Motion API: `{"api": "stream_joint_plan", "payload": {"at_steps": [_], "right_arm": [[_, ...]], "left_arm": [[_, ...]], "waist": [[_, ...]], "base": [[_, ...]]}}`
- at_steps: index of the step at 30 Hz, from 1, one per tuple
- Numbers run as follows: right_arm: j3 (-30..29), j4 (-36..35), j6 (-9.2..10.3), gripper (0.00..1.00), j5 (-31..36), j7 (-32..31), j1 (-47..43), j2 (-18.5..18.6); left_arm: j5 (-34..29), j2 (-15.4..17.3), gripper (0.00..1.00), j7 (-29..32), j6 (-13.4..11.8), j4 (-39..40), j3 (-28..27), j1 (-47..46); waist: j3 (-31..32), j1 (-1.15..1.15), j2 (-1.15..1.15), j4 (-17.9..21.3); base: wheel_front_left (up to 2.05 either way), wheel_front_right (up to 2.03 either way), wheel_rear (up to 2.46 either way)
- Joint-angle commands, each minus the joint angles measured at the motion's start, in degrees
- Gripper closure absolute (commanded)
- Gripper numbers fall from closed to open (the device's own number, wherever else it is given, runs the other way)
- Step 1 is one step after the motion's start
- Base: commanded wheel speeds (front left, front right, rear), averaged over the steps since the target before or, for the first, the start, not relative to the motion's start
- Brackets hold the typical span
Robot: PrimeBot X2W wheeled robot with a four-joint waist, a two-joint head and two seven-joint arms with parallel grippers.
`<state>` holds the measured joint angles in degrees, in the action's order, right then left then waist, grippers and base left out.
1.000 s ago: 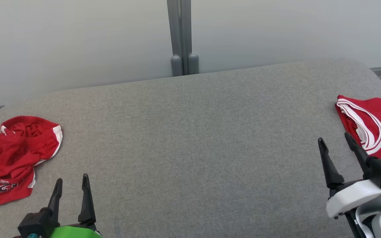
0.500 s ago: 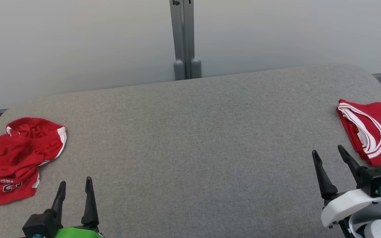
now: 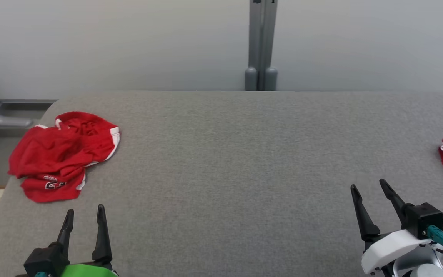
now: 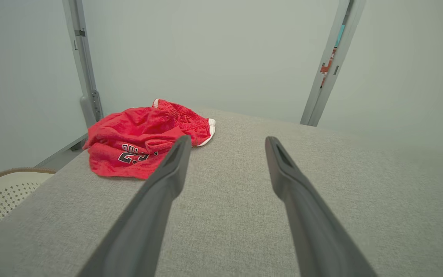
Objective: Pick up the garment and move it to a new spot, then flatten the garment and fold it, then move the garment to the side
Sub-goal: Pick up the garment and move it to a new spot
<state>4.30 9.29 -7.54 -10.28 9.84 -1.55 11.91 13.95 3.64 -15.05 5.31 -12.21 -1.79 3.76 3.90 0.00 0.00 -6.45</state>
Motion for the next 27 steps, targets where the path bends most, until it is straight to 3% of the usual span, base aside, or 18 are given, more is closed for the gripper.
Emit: {"api": "stream_joint_plan", "payload": {"at_steps": [1, 15, 27], "right_arm": [[0.3, 0.4, 0.11, 0.0, 0.4, 0.6, 0.0, -0.2], [4.0, 4.7, 0.11, 0.0, -0.6, 3.3, 2.4, -2.1], [8.8, 8.2, 0.11, 0.0, -1.9, 4.1, 7.6, -1.2]], "left_arm": [[-0.4, 0.7, 0.0, -0.2, 0.1, 0.0, -0.2, 0.2], [-0.1, 3.1, 0.0, 1.3, -0.6, 1.3, -0.4, 1.4], [1.6, 2.4, 0.0, 0.8, -2.4, 3.5, -1.4, 3.6]], "waist": [[-0.1, 0.0, 0.0, -6.0], [0.0, 0.0, 0.0, -20.1], [-1.7, 0.0, 0.0, -22.3]], "base": [[0.0, 0.0, 0.0], [0.0, 0.0, 0.0], [0.0, 0.0, 0.0]]}}
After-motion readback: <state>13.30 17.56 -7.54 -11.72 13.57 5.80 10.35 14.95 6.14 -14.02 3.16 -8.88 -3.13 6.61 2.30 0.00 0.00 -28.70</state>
